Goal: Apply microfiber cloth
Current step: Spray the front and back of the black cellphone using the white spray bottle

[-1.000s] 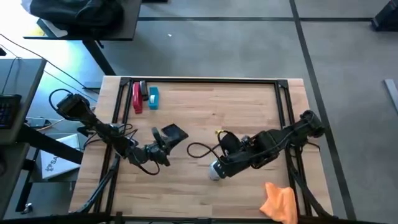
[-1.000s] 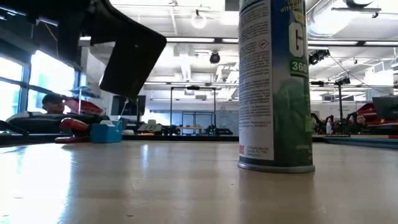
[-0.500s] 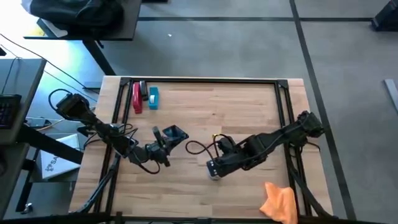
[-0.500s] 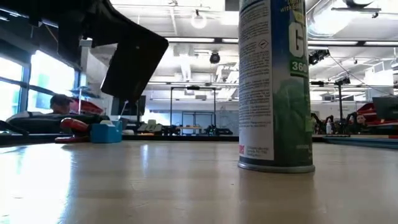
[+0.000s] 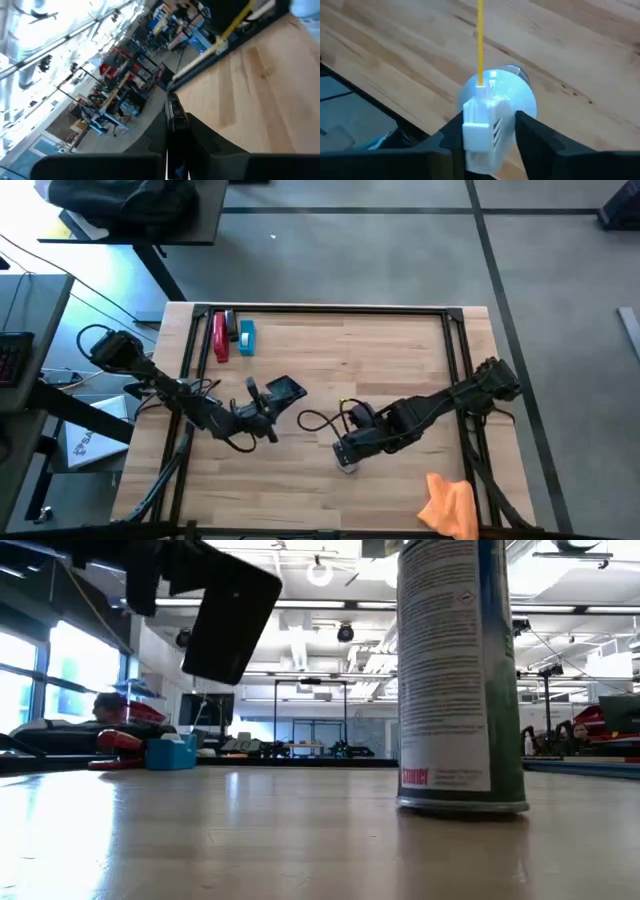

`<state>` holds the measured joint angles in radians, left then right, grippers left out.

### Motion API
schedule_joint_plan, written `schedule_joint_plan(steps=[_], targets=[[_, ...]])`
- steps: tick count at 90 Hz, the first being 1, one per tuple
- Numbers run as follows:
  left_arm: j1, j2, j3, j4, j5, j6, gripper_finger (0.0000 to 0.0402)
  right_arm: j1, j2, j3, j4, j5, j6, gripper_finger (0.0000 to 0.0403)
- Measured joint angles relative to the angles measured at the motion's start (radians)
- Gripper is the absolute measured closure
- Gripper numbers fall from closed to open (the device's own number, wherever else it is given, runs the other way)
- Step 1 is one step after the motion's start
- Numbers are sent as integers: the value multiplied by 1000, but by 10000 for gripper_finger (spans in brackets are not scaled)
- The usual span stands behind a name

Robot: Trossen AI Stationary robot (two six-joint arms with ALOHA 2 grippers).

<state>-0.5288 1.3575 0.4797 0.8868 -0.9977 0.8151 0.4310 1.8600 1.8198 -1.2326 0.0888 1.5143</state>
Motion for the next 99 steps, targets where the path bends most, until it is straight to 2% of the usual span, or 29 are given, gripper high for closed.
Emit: schedule_joint_plan(steps=[13,24,42,59,64,77,99], targets=[[14,0,1,41,1,53,385,-13,-6,3,-12,0,-66,374],[28,0,34,46,-1,97,385,-31,0,45,-74,19,-125,374],[34,0,79,48,-1,130,385,-74,-25,173,-338,136,-258,374],[23,0,76,24,-43,131,385,-117,-113,156,-333,173,-345,374],[18,0,76,20,-66,132,385,-123,-150,133,-339,194,-394,374],[1,0,76,14,-108,132,385,-133,-258,26,-334,239,-391,374],[-42,0,76,8,-161,139,385,-144,-536,-363,-341,220,-211,374]])
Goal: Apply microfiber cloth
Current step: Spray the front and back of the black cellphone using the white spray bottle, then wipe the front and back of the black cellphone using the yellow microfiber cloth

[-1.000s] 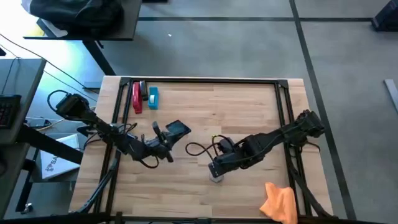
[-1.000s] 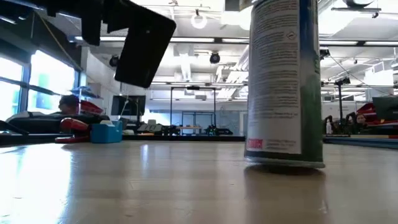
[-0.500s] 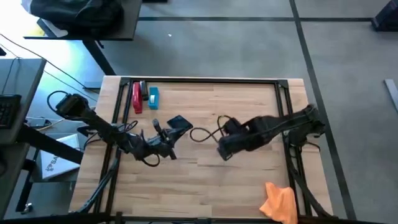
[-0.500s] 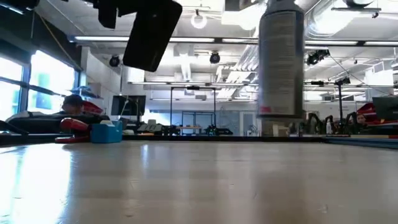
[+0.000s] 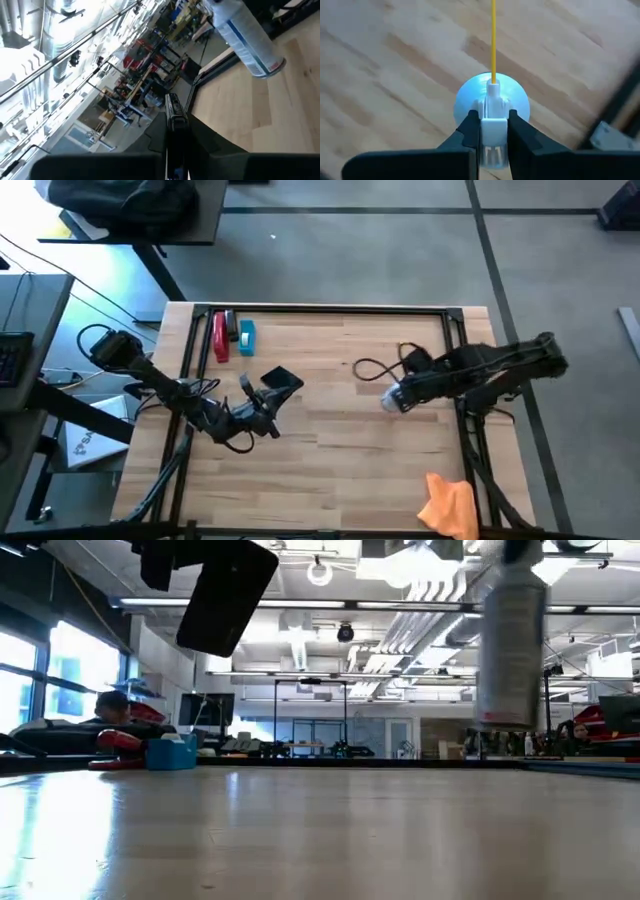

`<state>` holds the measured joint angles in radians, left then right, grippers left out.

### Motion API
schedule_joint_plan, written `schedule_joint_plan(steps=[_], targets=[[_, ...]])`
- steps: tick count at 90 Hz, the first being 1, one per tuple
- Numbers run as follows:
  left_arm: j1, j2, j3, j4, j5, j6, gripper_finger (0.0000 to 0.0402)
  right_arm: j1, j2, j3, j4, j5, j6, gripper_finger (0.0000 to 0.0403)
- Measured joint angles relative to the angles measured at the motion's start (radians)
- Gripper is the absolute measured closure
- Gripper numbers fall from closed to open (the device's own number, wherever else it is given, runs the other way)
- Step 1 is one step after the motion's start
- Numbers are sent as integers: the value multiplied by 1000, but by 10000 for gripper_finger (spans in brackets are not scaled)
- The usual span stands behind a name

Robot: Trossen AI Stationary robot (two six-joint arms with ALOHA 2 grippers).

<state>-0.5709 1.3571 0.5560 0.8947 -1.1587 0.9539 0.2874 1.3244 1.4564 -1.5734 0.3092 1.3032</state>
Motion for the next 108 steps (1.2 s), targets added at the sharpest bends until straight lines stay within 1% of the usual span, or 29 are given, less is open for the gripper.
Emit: schedule_joint_plan(steps=[6,20,33,43,52,81,91,108], targets=[[-5,0,0,0,-7,0,385,-1,-72,-92,0,-31,52,373],[-2,0,14,1,-5,13,385,-17,-193,-254,1,-150,63,347],[10,0,37,1,5,28,385,-49,-260,-315,5,-164,63,346],[23,0,42,2,37,25,385,-59,-271,-307,5,-152,35,346],[31,0,42,0,49,17,385,-59,-268,-281,0,-133,16,337],[31,0,43,-12,47,8,385,-59,-270,-226,1,-120,-5,277],[31,0,43,-12,46,8,385,-59,-270,-163,1,-120,-22,265],[32,0,43,-12,51,-8,385,-57,-270,-12,6,-119,-48,265]])
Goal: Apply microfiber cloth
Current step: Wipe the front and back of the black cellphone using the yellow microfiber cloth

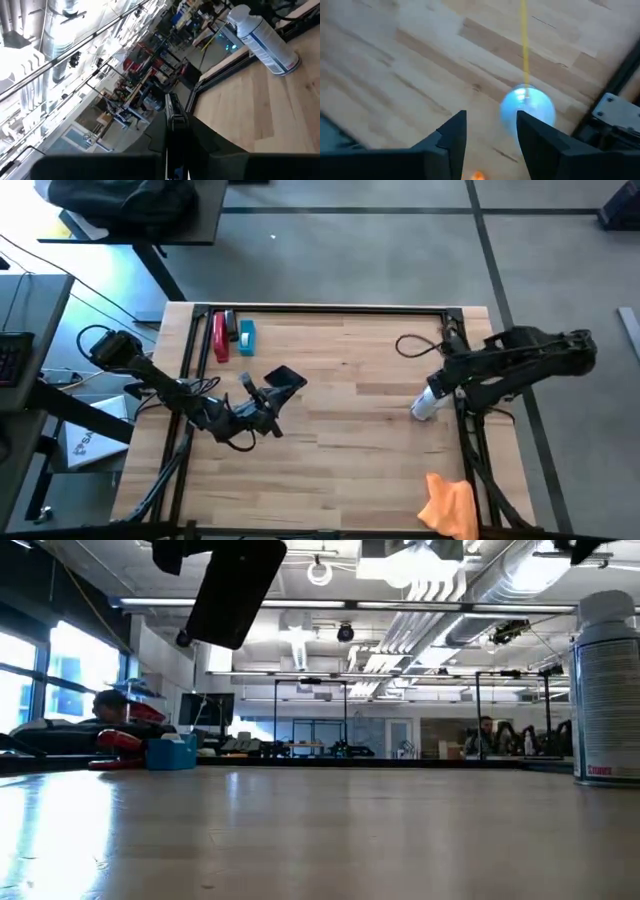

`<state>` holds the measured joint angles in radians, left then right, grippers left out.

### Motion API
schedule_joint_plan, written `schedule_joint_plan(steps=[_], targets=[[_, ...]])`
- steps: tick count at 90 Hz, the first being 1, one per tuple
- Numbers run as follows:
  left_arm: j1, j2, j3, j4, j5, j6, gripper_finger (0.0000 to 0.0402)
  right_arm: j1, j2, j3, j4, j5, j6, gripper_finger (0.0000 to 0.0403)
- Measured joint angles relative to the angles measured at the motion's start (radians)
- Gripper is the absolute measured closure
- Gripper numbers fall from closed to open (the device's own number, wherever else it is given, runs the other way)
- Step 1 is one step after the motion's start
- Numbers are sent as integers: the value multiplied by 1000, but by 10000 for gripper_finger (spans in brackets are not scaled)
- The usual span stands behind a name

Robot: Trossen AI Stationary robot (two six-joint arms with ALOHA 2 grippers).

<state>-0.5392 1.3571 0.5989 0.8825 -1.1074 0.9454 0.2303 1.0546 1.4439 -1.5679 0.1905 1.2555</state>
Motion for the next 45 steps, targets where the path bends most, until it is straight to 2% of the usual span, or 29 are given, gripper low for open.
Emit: schedule_joint_plan(steps=[13,30,38,45], targets=[[-1,0,0,0,0,-11,385,48,12,56,82,2,-19,265],[-7,0,0,-24,13,-85,385,152,55,22,261,-3,-56,265],[-6,0,0,-52,122,-223,385,214,103,-17,301,-5,-42,265],[4,0,0,-79,313,-380,385,274,152,-66,348,-16,-16,265]])
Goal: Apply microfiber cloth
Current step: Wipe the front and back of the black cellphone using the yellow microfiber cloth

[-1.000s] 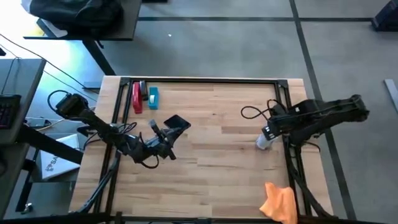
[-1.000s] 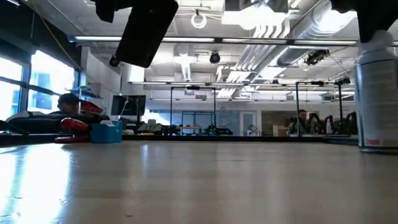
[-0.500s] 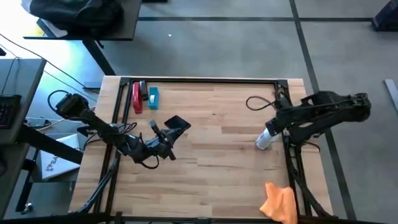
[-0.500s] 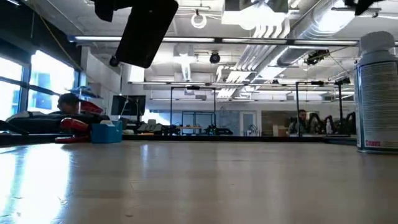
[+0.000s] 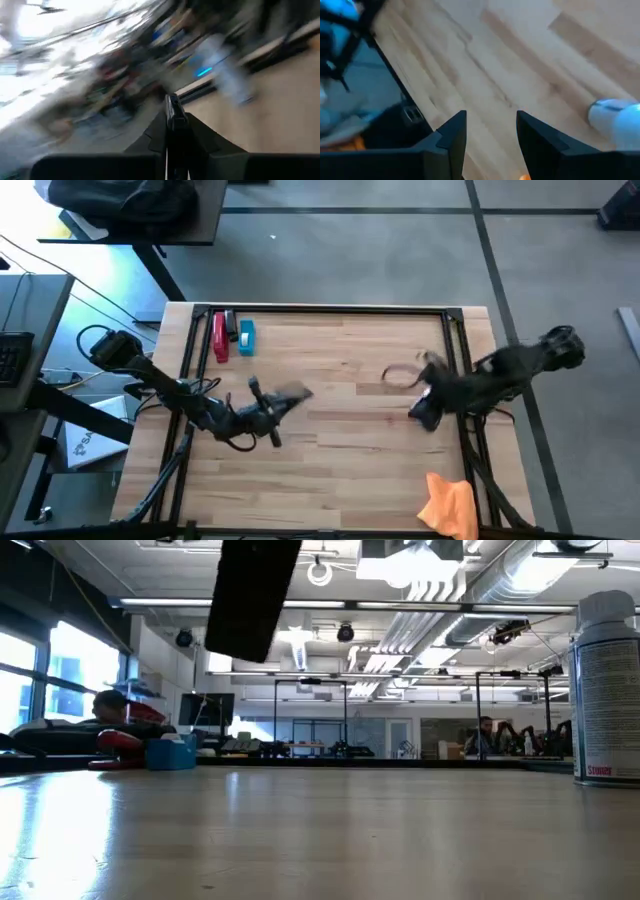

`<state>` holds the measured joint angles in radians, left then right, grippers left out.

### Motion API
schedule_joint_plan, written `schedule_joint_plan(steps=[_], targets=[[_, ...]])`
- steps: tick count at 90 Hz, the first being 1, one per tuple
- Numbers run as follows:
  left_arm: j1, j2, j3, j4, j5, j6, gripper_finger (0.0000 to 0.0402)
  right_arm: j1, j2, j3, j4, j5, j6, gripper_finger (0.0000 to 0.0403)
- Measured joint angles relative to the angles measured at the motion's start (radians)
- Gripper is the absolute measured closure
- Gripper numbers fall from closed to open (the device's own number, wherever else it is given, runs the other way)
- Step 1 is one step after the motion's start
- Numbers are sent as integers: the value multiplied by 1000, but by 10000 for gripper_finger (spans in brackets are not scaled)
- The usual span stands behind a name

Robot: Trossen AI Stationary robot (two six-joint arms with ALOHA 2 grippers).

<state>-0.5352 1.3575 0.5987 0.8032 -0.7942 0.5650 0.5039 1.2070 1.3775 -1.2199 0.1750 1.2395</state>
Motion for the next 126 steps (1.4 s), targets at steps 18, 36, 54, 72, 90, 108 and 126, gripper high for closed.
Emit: schedule_joint_plan(steps=[18,36,54,72,90,108,126], targets=[[42,0,0,-10,157,-206,385,127,149,-123,89,-233,142,265],[75,0,0,-22,162,-241,385,251,303,-188,92,-449,277,265],[115,0,0,-14,216,-223,385,332,417,-192,117,-493,357,265],[171,0,0,-14,339,-238,385,379,485,-192,206,-640,463,265],[211,0,0,-23,451,-284,385,420,495,-192,283,-658,641,248],[227,0,0,-25,506,-284,385,462,505,-202,291,-655,726,172],[244,0,0,-17,505,-260,385,494,536,-279,389,-648,735,107]])
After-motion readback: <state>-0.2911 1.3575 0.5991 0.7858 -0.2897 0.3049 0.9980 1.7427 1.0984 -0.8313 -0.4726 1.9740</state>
